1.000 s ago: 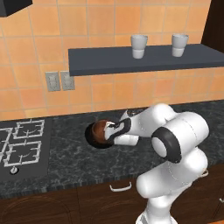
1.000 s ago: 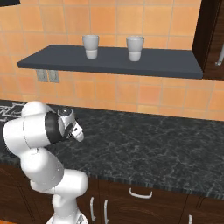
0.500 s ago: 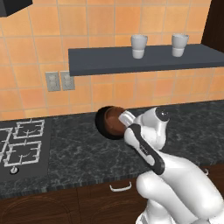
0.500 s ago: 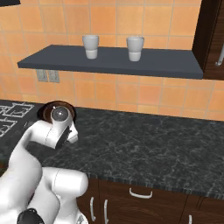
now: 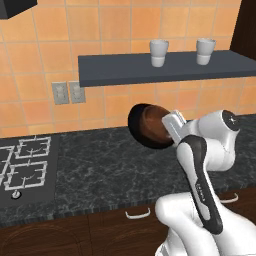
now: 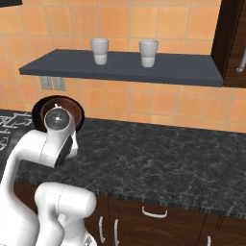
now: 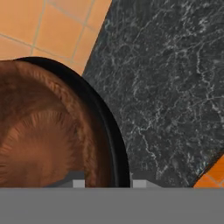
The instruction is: Pick up the bowls on the counter and stack them on top of one another in the open cabinet. Place the smaller bowl on top of the larger bowl.
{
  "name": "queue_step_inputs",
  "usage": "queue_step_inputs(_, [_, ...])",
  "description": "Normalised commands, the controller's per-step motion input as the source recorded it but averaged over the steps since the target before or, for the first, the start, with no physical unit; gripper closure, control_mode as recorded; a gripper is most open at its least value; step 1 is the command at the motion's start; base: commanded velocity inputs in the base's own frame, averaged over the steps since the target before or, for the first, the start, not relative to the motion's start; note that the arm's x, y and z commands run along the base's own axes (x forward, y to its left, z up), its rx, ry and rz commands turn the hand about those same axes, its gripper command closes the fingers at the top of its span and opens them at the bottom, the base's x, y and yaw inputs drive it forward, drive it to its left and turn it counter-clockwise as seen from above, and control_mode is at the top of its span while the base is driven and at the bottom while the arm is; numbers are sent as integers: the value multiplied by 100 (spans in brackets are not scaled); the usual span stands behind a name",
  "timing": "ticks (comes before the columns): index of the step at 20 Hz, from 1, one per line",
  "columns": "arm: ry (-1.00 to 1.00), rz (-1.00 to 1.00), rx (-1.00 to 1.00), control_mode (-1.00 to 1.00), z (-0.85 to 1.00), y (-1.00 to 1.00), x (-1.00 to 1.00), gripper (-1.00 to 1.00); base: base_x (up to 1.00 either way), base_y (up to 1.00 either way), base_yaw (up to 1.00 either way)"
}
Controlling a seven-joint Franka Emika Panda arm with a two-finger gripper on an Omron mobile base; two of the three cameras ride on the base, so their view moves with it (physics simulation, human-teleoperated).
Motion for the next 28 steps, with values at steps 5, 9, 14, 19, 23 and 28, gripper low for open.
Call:
queue_step_inputs(5, [-8, -1, 9, -100, 100, -1, -65, 100, 0, 0, 0])
queue_step_inputs(9, [-12, 0, 3, -100, 100, 0, -48, 100, 0, 0, 0])
queue_step_inputs(14, [-12, -1, 0, -100, 100, 6, 10, 100, 0, 0, 0])
queue_step_inputs(19, [-4, -16, -16, -100, 38, 65, 96, 100, 0, 0, 0])
queue_step_inputs(23, [3, -22, -19, -100, 59, 64, 100, 100, 0, 0, 0])
queue_step_inputs(28, [12, -18, -4, -100, 89, 11, 65, 100, 0, 0, 0])
